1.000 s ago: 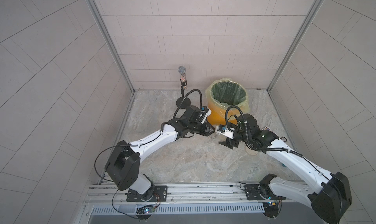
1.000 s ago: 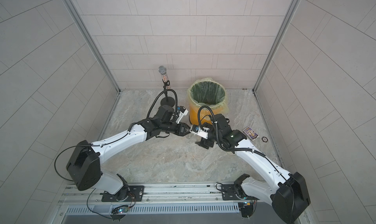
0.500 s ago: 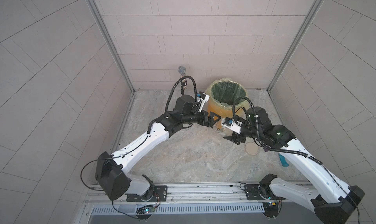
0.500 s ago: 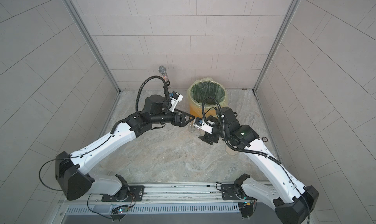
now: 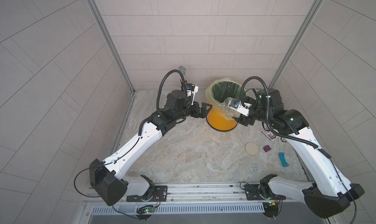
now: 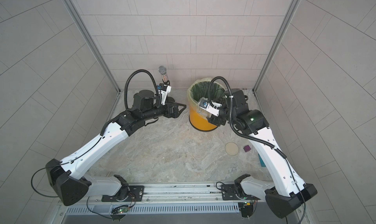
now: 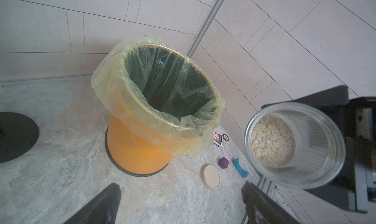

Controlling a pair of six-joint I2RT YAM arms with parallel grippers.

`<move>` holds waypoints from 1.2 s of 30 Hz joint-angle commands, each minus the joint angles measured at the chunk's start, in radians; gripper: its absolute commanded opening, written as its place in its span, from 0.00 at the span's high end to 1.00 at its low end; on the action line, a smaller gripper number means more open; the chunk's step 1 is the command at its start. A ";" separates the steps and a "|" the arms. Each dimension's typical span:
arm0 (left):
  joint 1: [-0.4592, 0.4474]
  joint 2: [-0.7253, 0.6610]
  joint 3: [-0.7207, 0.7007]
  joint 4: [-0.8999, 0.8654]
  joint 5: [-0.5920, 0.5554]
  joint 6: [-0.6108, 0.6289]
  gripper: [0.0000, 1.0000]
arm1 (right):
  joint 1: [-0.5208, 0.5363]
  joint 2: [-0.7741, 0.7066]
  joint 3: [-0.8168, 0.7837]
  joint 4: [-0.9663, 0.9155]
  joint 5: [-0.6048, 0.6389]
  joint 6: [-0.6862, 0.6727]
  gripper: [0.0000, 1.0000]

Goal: Empty expired oatmeal from jars
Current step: Pour the expired oatmeal into the trash bin.

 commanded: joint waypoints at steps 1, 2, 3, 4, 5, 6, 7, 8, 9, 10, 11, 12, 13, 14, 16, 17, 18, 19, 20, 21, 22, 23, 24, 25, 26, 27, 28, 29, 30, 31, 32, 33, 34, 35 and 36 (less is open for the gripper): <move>0.010 -0.034 -0.021 0.028 -0.018 -0.004 0.00 | -0.025 0.044 0.092 0.016 0.066 -0.171 1.00; 0.012 -0.039 -0.030 0.028 -0.023 -0.003 0.00 | -0.046 0.073 0.127 0.011 0.066 -0.199 1.00; 0.013 -0.041 -0.034 0.021 -0.027 -0.001 0.00 | -0.062 0.108 0.174 -0.009 0.071 -0.230 1.00; 0.015 -0.045 -0.040 0.020 -0.027 0.001 0.00 | -0.070 0.142 0.217 -0.035 0.083 -0.259 1.00; 0.018 -0.053 -0.052 0.026 -0.025 0.002 0.00 | -0.075 0.177 0.259 -0.067 0.105 -0.310 1.00; 0.020 -0.062 -0.066 0.036 -0.027 0.002 0.00 | -0.076 0.204 0.282 -0.074 0.139 -0.370 1.00; 0.019 -0.070 -0.078 0.041 -0.030 -0.001 0.00 | -0.078 0.224 0.298 -0.059 0.167 -0.398 1.00; 0.021 -0.077 -0.089 0.042 -0.034 0.000 0.00 | -0.087 0.243 0.331 -0.053 0.173 -0.417 1.00; 0.024 -0.086 -0.103 0.049 -0.034 0.000 0.00 | -0.092 0.274 0.378 -0.075 0.180 -0.440 1.00; 0.026 -0.090 -0.113 0.054 -0.032 -0.002 0.00 | -0.093 0.301 0.418 -0.097 0.193 -0.464 1.00; 0.029 -0.094 -0.122 0.062 -0.031 -0.003 0.00 | -0.092 0.332 0.456 -0.124 0.212 -0.499 1.00; 0.033 -0.097 -0.132 0.066 -0.027 -0.006 0.00 | -0.091 0.355 0.474 -0.146 0.233 -0.553 1.00; 0.035 -0.102 -0.139 0.070 -0.026 -0.010 0.00 | -0.090 0.364 0.465 -0.138 0.256 -0.601 1.00; 0.036 -0.106 -0.147 0.074 -0.024 -0.010 0.00 | -0.089 0.367 0.441 -0.089 0.289 -0.638 1.00; 0.037 -0.116 -0.160 0.080 -0.030 -0.008 0.00 | -0.090 0.377 0.424 -0.017 0.324 -0.711 1.00; 0.039 -0.121 -0.168 0.085 -0.030 -0.007 0.00 | -0.089 0.396 0.445 -0.008 0.344 -0.738 1.00; 0.043 -0.122 -0.175 0.090 -0.027 -0.009 0.00 | -0.088 0.423 0.486 -0.030 0.360 -0.765 1.00; 0.044 -0.123 -0.181 0.095 -0.024 -0.013 0.00 | -0.088 0.449 0.518 -0.064 0.381 -0.798 1.00; 0.044 -0.127 -0.187 0.100 -0.022 -0.016 0.00 | -0.086 0.471 0.534 -0.069 0.417 -0.838 1.00; 0.044 -0.133 -0.196 0.104 -0.024 -0.019 0.00 | -0.079 0.478 0.520 -0.014 0.462 -0.865 1.00; 0.044 -0.140 -0.206 0.110 -0.026 -0.020 0.00 | -0.079 0.481 0.513 0.032 0.472 -0.884 1.00; 0.044 -0.150 -0.218 0.117 -0.028 -0.021 0.00 | -0.077 0.486 0.524 0.039 0.472 -0.904 1.00; 0.044 -0.158 -0.227 0.118 -0.033 -0.021 0.00 | -0.072 0.500 0.543 0.034 0.487 -0.920 1.00; 0.044 -0.164 -0.235 0.120 -0.033 -0.023 0.00 | -0.065 0.520 0.550 0.040 0.517 -0.940 1.00; 0.044 -0.170 -0.240 0.121 -0.031 -0.024 0.00 | -0.058 0.539 0.547 0.049 0.559 -0.968 1.00; 0.045 -0.174 -0.245 0.123 -0.029 -0.024 0.00 | -0.055 0.546 0.525 0.079 0.579 -0.996 1.00; 0.045 -0.179 -0.249 0.123 -0.029 -0.026 0.00 | -0.052 0.543 0.489 0.149 0.588 -1.018 1.00; 0.045 -0.187 -0.254 0.123 -0.030 -0.029 0.00 | -0.048 0.539 0.457 0.228 0.590 -1.038 1.00; 0.045 -0.196 -0.261 0.128 -0.032 -0.030 0.00 | -0.042 0.546 0.461 0.246 0.601 -1.057 1.00; 0.046 -0.202 -0.266 0.134 -0.033 -0.032 0.00 | -0.036 0.558 0.478 0.245 0.621 -1.070 1.00; 0.045 -0.207 -0.271 0.134 -0.032 -0.033 0.00 | -0.031 0.574 0.493 0.243 0.650 -1.087 1.00; 0.046 -0.212 -0.275 0.134 -0.029 -0.035 0.00 | -0.028 0.585 0.499 0.232 0.678 -1.107 1.00; 0.046 -0.215 -0.277 0.136 -0.026 -0.036 0.00 | -0.026 0.585 0.493 0.231 0.685 -1.120 1.00; 0.045 -0.219 -0.280 0.130 -0.026 -0.036 0.00 | -0.022 0.572 0.465 0.274 0.681 -1.144 1.00; 0.045 -0.226 -0.282 0.130 -0.026 -0.035 0.00 | -0.018 0.556 0.447 0.330 0.666 -1.162 1.00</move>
